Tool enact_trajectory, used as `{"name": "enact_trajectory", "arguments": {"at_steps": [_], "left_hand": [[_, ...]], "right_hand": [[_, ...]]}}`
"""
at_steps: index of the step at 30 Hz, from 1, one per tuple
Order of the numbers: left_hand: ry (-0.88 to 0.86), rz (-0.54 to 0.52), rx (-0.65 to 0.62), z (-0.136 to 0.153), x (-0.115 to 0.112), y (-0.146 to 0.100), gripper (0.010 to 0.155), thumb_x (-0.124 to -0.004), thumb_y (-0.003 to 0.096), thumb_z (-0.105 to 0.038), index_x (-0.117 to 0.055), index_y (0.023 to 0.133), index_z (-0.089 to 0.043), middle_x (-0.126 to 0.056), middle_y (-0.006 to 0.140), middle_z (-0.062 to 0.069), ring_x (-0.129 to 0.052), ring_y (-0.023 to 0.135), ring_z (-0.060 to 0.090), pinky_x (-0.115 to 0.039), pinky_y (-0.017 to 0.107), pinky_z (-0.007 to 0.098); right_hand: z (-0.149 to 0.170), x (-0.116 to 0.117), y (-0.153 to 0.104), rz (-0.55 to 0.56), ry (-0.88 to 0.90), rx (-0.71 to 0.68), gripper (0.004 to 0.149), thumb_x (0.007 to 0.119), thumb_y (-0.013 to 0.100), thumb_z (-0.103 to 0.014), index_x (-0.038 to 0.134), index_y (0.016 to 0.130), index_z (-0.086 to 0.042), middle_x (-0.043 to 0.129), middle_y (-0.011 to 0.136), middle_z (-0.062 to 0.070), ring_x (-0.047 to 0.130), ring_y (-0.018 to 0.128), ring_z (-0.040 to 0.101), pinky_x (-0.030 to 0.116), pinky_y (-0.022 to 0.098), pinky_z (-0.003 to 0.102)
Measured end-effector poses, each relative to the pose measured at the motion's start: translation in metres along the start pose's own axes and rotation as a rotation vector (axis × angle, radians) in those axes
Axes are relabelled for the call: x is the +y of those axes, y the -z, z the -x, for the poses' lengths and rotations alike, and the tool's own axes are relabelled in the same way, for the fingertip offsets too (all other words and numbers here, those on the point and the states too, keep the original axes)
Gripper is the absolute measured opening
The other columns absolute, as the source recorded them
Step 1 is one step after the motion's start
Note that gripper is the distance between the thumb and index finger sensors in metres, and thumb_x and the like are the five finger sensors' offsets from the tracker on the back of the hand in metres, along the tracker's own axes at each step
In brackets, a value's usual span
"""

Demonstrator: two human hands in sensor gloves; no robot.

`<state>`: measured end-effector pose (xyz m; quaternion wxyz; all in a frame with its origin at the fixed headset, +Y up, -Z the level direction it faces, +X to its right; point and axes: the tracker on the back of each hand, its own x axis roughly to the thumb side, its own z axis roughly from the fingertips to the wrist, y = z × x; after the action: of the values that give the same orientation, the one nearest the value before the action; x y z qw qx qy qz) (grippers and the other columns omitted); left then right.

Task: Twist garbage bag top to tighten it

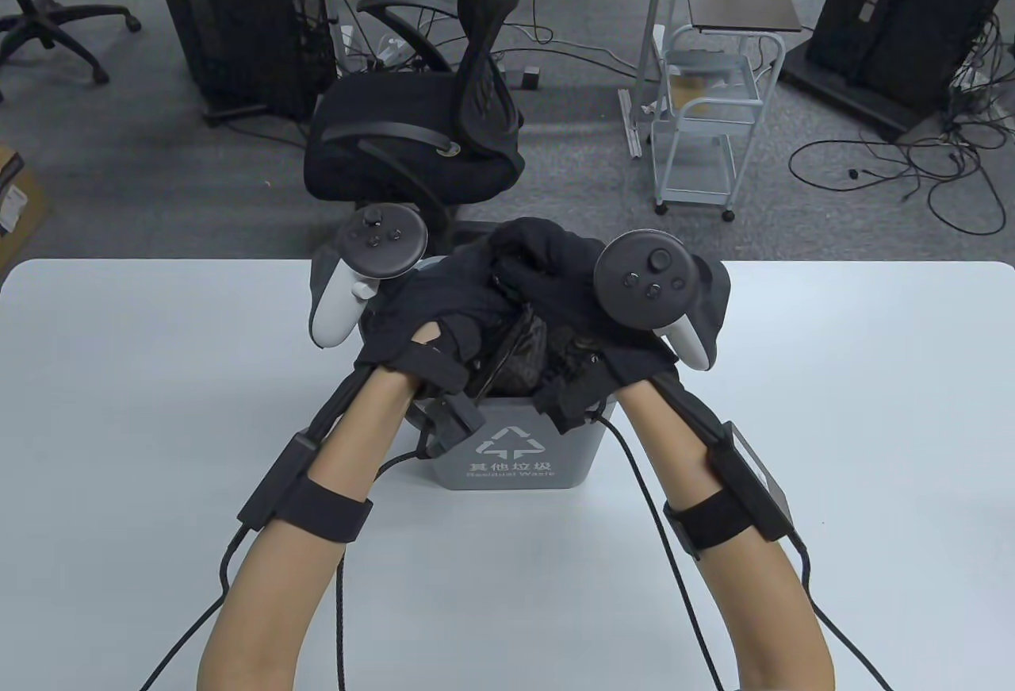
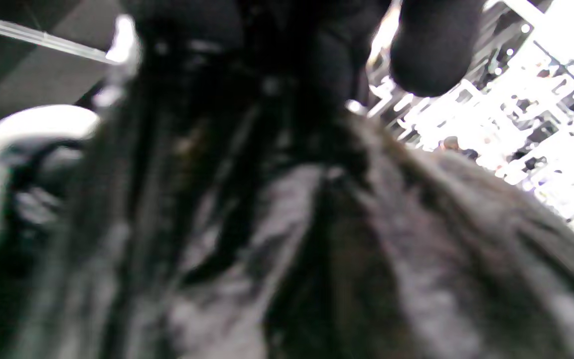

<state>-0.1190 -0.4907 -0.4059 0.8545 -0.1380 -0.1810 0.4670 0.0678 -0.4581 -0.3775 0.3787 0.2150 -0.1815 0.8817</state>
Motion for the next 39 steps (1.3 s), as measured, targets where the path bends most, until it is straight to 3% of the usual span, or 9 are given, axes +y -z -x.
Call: {"name": "enact_trajectory", "arguments": {"at_steps": [5,8,14,19,26,29,34,39], "left_hand": [[0.034,-0.059,0.038,-0.001,0.002,-0.002,0.058,-0.078,0.0556,-0.045,-0.066,0.105,-0.017,-0.098,0.077,-0.015,-0.098,0.083,0.008,-0.071,0.07,0.046],[0.058,-0.09,0.046,-0.001,0.006,-0.004,0.042,-0.075,0.0587,-0.043,-0.075,0.097,-0.028,-0.099,0.077,-0.015,-0.097,0.084,0.008,-0.071,0.071,0.046],[0.085,-0.115,0.046,-0.006,0.016,-0.012,0.038,-0.075,0.0596,-0.043,-0.075,0.096,-0.034,-0.098,0.079,-0.015,-0.096,0.085,0.009,-0.07,0.071,0.046],[0.11,-0.175,0.063,-0.014,0.03,-0.019,0.038,-0.074,0.0599,-0.043,-0.076,0.097,-0.036,-0.098,0.08,-0.015,-0.095,0.086,0.01,-0.07,0.071,0.048],[0.075,-0.227,0.114,-0.029,0.043,-0.028,0.038,-0.073,0.0605,-0.042,-0.076,0.097,-0.033,-0.098,0.08,-0.014,-0.098,0.082,0.011,-0.076,0.065,0.044],[0.044,-0.232,0.114,-0.033,0.045,-0.031,0.039,-0.071,0.0614,-0.042,-0.075,0.098,-0.03,-0.098,0.08,-0.013,-0.099,0.081,0.011,-0.079,0.062,0.041],[-0.138,-0.132,0.072,-0.031,0.036,-0.027,0.039,-0.066,0.0634,-0.037,-0.071,0.101,-0.027,-0.096,0.086,-0.009,-0.098,0.083,0.014,-0.083,0.059,0.039],[-0.142,-0.111,0.044,-0.032,0.023,-0.022,0.039,-0.065,0.0638,-0.037,-0.069,0.102,-0.026,-0.094,0.088,-0.009,-0.097,0.085,0.015,-0.084,0.059,0.038]], "right_hand": [[-0.004,-0.003,-0.003,-0.027,-0.059,-0.042,0.039,0.079,0.054,-0.029,0.082,0.092,-0.022,0.092,0.087,0.007,0.093,0.076,0.034,0.075,0.06,0.061],[-0.002,-0.007,-0.008,-0.027,-0.054,-0.046,0.041,0.077,0.055,-0.031,0.082,0.094,-0.021,0.086,0.096,0.01,0.091,0.08,0.035,0.073,0.061,0.062],[0.03,-0.022,-0.025,-0.006,0.084,0.007,0.045,0.071,0.058,-0.033,0.078,0.099,-0.018,0.082,0.1,0.013,0.088,0.083,0.037,0.07,0.063,0.064],[0.071,-0.018,-0.048,-0.202,0.248,0.07,0.056,0.068,0.061,-0.029,0.057,0.113,-0.011,0.061,0.115,0.021,0.068,0.1,0.046,0.059,0.069,0.069],[0.083,0.009,-0.064,-0.456,0.158,-0.029,0.098,0.08,0.056,-0.039,0.017,0.121,-0.002,0.025,0.124,0.03,0.031,0.109,0.06,0.046,0.075,0.071],[0.067,0.023,-0.061,-0.458,0.043,-0.048,0.113,0.085,0.051,-0.042,0.006,0.119,0.001,0.014,0.123,0.032,0.022,0.109,0.06,0.041,0.076,0.072],[0.035,0.046,-0.052,-0.497,-0.137,-0.094,0.131,0.085,0.048,-0.05,-0.017,0.11,0.003,-0.008,0.117,0.034,0.005,0.104,0.062,0.028,0.075,0.075],[0.027,0.06,-0.042,-0.229,-0.051,0.04,0.134,0.086,0.045,-0.052,-0.016,0.11,0.007,-0.006,0.116,0.037,0.011,0.106,0.061,0.031,0.075,0.073]]}}
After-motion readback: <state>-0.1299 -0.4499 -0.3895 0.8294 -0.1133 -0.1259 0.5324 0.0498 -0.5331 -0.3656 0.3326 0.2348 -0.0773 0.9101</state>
